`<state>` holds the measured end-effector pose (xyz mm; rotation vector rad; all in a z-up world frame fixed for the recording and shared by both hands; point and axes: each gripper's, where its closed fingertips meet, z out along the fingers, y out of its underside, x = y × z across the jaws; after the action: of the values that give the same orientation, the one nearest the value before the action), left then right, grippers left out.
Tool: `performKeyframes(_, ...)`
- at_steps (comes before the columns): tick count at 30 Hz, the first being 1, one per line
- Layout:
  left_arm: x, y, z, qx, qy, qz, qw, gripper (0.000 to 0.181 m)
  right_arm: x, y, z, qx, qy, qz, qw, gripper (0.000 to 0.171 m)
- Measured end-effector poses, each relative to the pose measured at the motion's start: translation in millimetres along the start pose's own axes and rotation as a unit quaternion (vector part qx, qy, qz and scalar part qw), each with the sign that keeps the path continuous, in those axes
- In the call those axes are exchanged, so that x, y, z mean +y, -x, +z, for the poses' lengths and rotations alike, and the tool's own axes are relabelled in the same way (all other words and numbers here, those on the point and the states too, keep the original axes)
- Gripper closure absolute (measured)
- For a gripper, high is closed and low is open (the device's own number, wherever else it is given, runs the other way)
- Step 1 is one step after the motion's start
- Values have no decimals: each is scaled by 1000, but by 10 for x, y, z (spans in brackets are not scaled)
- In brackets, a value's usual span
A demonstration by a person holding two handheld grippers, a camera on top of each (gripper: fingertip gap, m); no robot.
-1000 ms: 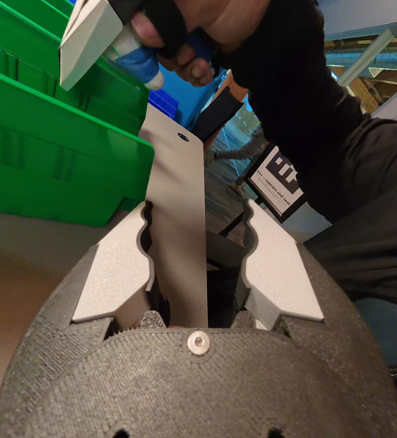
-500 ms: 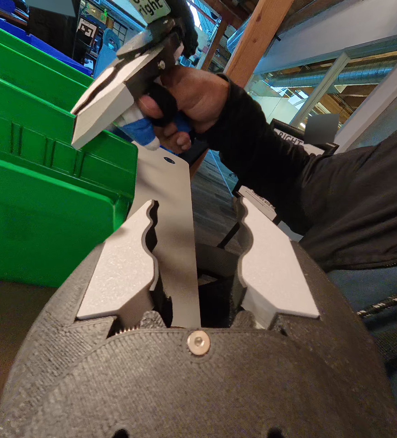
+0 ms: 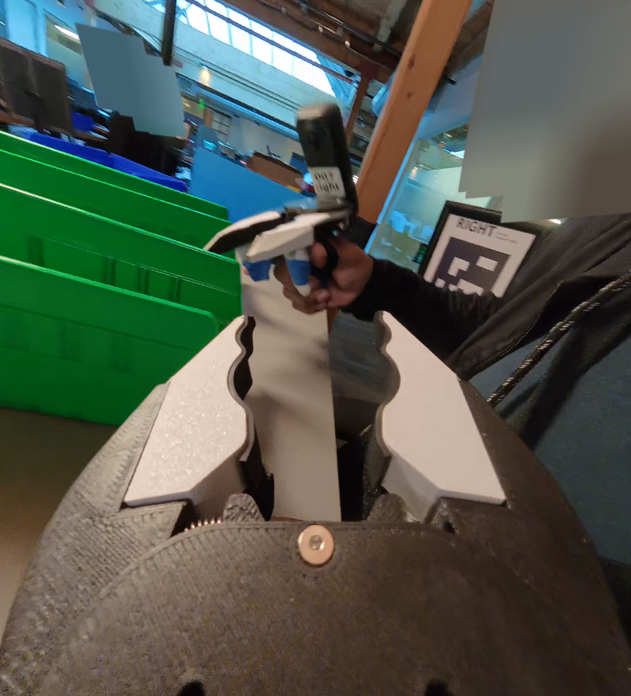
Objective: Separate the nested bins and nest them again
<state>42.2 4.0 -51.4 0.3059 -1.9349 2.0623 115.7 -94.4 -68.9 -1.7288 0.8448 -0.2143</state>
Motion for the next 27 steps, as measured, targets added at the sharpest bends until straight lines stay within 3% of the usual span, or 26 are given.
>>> performKeyframes(6, -194, 196, -170, -42, -68, -23, 997, 121, 5, -203, -137, -3, -145, 46, 988, 96)
performKeyframes(9, -232, 281, -219, -64, -89, -31, 993, 124, -97, -314, -312, 12, -205, 67, 976, 94)
performKeyframes(15, -98, 398, -109, -105, -43, -27, 993, 127, -84, -319, -285, 39, -196, 46, 979, 93)
performKeyframes(21, -235, 294, -219, -101, -95, 11, 990, 137, -132, -248, -368, 37, -224, 21, 974, 91)
performKeyframes(27, -231, 310, -239, -159, -89, 53, 982, 136, -158, -246, -407, 72, -237, -6, 969, 89)
